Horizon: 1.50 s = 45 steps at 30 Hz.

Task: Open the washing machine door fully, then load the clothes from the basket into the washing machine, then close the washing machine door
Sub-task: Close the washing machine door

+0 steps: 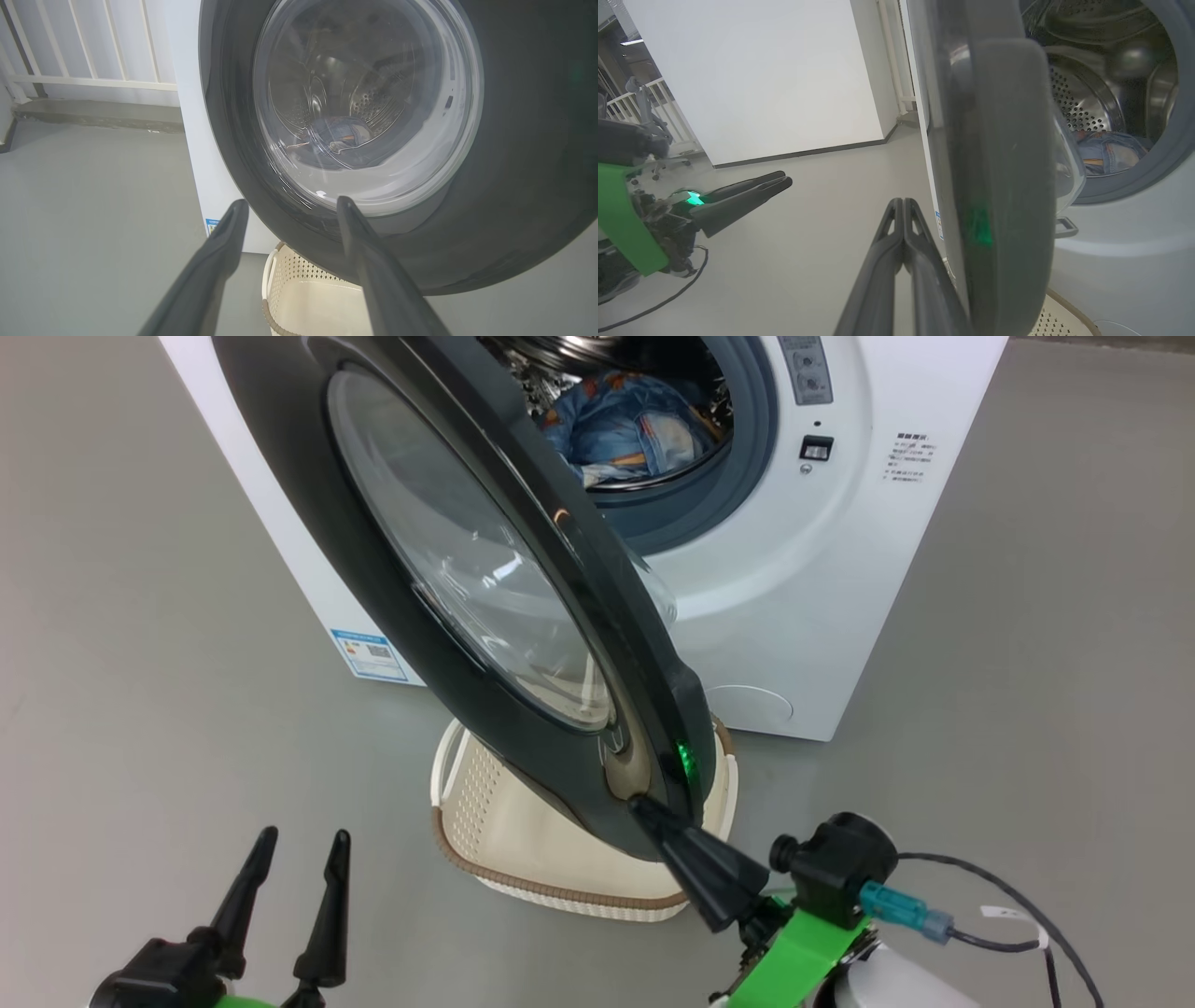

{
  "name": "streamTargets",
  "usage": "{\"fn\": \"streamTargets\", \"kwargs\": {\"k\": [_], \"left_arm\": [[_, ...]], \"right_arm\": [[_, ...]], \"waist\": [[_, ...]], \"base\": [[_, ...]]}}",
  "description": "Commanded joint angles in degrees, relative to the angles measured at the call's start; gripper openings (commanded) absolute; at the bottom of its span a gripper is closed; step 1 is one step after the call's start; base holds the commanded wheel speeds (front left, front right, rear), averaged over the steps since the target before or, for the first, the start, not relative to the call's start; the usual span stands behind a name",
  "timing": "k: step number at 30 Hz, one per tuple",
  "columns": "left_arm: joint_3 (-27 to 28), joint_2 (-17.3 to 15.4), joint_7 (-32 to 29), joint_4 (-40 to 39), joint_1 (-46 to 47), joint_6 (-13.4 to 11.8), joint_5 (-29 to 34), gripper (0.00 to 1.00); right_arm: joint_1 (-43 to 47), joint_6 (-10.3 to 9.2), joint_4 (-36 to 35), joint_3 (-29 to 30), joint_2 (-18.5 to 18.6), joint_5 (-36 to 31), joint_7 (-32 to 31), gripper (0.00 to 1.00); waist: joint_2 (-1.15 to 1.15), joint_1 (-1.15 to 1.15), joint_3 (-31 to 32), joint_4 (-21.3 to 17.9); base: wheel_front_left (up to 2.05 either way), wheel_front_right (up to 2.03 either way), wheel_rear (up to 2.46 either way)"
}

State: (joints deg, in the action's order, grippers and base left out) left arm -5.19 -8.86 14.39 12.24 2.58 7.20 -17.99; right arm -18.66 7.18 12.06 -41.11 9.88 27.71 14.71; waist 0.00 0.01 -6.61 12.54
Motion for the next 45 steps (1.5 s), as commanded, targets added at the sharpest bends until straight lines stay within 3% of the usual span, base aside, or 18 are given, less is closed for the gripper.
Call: {"fn": "streamTargets", "kwargs": {"k": [1,21,45], "left_arm": [[1.9,-0.9,0.6,-0.9,2.5,0.3,0.4,1.0],[-0.4,0.4,0.6,-1.9,7.0,0.3,1.1,1.0],[-4.1,4.5,0.6,-3.2,14.6,0.3,1.2,1.0]], "right_arm": [[-1.6,0.31,-1.4,0.0,-0.7,-0.3,0.3,0.0],[-6.7,0.31,-1.6,11.6,1.3,-0.9,0.3,0.0],[-20.8,0.31,1.4,25.9,7.1,-0.6,0.3,0.0]], "waist": [[0.0,-0.01,-0.2,0.0],[0.0,-0.01,-5.5,1.1],[0.0,-0.01,-16.3,7.3]], "base": [[0.0,0.0,0.0],[0.0,0.0,0.0],[0.0,0.0,0.0]]}}
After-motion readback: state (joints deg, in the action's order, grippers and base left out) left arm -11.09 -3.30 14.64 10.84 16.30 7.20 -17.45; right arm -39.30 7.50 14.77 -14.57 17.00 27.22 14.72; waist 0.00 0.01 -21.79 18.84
